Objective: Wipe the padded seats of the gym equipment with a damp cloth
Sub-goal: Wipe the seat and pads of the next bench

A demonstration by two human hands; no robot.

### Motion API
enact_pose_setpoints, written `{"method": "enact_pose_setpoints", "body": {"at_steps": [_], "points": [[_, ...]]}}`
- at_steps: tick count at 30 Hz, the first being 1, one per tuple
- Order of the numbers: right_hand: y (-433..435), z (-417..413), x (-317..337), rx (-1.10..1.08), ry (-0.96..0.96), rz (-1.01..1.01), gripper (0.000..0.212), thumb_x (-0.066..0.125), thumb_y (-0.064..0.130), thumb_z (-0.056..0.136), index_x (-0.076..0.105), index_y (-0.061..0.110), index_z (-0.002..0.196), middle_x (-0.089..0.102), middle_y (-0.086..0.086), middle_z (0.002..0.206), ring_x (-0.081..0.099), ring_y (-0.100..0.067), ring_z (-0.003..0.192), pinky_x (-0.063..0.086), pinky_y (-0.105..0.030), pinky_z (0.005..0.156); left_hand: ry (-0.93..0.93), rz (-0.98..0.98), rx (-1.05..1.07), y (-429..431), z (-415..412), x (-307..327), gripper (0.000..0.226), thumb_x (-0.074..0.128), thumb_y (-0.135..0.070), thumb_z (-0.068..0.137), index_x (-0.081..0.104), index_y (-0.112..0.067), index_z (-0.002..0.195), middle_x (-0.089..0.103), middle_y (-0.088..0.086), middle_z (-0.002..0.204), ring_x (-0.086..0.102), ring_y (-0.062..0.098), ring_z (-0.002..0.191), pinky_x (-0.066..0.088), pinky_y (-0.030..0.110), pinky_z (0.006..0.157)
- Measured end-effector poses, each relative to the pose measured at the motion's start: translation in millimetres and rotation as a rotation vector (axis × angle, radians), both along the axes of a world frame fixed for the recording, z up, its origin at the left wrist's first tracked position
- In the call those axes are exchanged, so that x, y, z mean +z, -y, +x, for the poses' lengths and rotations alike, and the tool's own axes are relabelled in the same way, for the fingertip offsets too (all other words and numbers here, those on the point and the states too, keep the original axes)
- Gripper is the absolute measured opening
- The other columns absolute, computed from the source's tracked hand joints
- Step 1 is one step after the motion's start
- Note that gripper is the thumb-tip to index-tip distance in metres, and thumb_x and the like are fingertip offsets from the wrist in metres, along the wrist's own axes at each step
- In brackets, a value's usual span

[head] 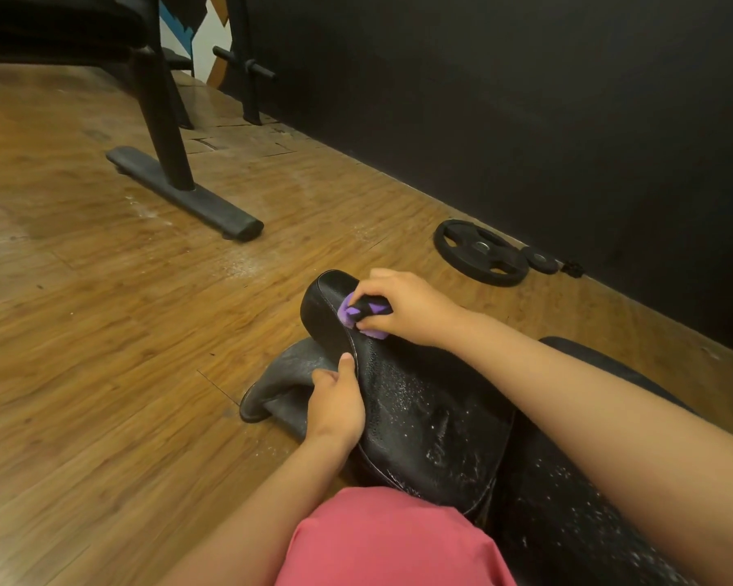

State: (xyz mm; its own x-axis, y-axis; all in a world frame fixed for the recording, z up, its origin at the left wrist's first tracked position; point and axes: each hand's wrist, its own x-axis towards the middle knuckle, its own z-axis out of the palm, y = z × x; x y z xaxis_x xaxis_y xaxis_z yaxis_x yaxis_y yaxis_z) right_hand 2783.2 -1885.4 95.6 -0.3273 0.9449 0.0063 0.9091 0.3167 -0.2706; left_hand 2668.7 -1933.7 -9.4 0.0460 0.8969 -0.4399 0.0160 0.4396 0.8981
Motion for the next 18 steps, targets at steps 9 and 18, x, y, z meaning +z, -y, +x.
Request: {"method": "enact_pose_setpoints", "body": {"at_steps": [9, 18], "points": [[60.9, 13.8, -10.9, -0.075, -0.063, -0.042, 0.017, 0.071, 0.025, 0.082, 0.066, 0.028, 0.098, 0.052, 0.009, 0.089, 0.054, -0.003, 0.083, 0.041, -0.019, 0.072, 0.052, 0.039, -0.031, 17.0, -8.8, -2.5, 0.036, 0.033, -0.041, 0.103, 0.046, -0.012, 0.120, 0.047, 0.003, 0.109, 0.041, 0.016, 0.102, 0.028, 0.026, 0.088], [104.0, 16.1, -15.5, -0.092, -0.043, -0.033, 0.019, 0.072, 0.029, 0.081, 0.066, 0.031, 0.099, 0.050, 0.012, 0.086, 0.052, -0.004, 0.081, 0.039, -0.020, 0.071, 0.011, 0.052, -0.184, 19.5, -18.7, 1.7, 0.043, 0.040, -0.051, 0.098, 0.050, -0.010, 0.108, 0.061, 0.004, 0.102, 0.055, 0.017, 0.094, 0.038, 0.031, 0.087]]}}
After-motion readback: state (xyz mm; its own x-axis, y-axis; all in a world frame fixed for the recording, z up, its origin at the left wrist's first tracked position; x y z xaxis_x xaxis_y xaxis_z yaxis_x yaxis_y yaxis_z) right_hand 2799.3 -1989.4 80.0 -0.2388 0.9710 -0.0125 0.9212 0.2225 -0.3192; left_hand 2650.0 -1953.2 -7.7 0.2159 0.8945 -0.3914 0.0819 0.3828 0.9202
